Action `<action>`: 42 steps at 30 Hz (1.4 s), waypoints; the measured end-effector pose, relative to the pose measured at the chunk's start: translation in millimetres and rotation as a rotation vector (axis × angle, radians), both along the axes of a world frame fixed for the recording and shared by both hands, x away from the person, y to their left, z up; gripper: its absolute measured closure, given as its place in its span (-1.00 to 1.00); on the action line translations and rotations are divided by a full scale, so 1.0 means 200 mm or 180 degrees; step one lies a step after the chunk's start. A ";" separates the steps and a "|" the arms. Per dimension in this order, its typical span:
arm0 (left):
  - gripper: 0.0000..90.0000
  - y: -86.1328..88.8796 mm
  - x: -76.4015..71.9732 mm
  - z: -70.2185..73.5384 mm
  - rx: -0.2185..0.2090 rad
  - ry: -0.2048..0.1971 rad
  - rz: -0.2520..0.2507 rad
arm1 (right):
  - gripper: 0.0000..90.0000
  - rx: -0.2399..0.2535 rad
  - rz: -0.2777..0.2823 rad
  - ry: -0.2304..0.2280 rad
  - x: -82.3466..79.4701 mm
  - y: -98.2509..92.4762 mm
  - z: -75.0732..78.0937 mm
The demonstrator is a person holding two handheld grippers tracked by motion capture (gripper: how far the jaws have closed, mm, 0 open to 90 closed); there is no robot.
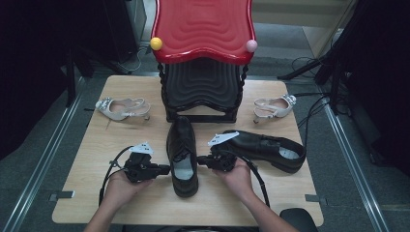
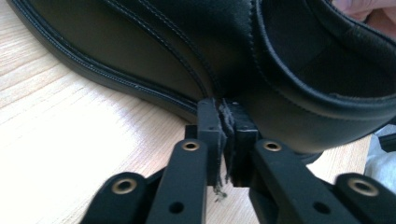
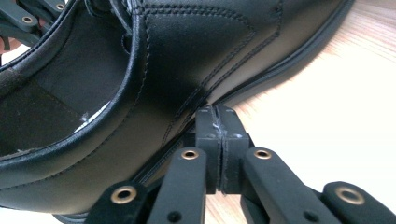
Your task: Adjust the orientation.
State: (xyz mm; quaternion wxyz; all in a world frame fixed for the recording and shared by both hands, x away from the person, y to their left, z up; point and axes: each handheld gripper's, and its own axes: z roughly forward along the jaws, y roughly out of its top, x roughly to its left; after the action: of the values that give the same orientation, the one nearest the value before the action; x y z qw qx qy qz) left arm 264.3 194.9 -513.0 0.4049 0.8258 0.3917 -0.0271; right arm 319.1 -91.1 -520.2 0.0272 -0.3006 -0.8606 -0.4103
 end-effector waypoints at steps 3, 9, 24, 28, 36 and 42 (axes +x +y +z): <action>0.80 0.02 0.01 0.01 -0.0006 0.0002 0.0038 | 0.90 0.0004 -0.0008 -0.0026 0.00 -0.02 0.01; 0.57 0.09 0.03 0.03 -0.0059 -0.0046 0.0248 | 0.69 0.0033 -0.0002 -0.0057 -0.01 -0.09 0.03; -0.05 0.09 0.11 0.00 0.0065 -0.0039 0.0380 | 0.21 0.0139 -0.0103 -0.0147 -0.01 -0.30 0.09; -0.06 0.09 0.12 0.00 0.0037 -0.0041 0.0387 | 0.21 0.0203 -0.0165 -0.0174 -0.02 -0.35 0.11; -0.07 0.07 0.14 0.02 0.0121 -0.0084 0.0347 | 0.23 0.0263 -0.0277 -0.0198 -0.03 -0.45 0.16; -0.07 0.06 0.14 0.03 0.0153 -0.0113 0.0321 | 0.25 0.0276 -0.0386 -0.0201 -0.02 -0.57 0.21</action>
State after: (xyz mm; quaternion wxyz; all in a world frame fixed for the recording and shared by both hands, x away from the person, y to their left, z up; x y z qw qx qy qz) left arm 293.0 206.6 -507.9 0.3926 0.8149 0.4261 0.0174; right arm 314.4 -204.9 -479.1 -0.0118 -0.3376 -0.8226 -0.4574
